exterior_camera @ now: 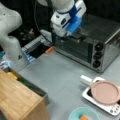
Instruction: Open the microwave oven door. Pull out the microwave oven tray. Pick up the bowl. Place the bowl on the microwave tray.
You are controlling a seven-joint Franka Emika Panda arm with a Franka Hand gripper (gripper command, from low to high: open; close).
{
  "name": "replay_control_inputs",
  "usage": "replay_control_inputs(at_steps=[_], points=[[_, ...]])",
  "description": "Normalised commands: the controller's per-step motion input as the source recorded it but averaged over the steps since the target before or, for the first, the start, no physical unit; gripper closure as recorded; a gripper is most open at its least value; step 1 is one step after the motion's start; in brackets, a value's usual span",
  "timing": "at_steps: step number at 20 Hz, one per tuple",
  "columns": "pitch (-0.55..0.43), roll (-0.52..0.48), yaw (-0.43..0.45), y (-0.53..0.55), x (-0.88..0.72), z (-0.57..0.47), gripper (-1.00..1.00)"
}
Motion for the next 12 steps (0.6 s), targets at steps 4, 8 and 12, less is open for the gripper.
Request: replay_control_inputs(at_steps=[4,8,12], points=[[-0.114,0.342,0.000,-0.34,-0.20,-0.26,-1.00],[-0.108,0.277,-0.015,-0.28,-0.23,-0.29,-1.00],[-0.102,0.242,-0.018,-0.12,-0.21,-0.22,-1.00]])
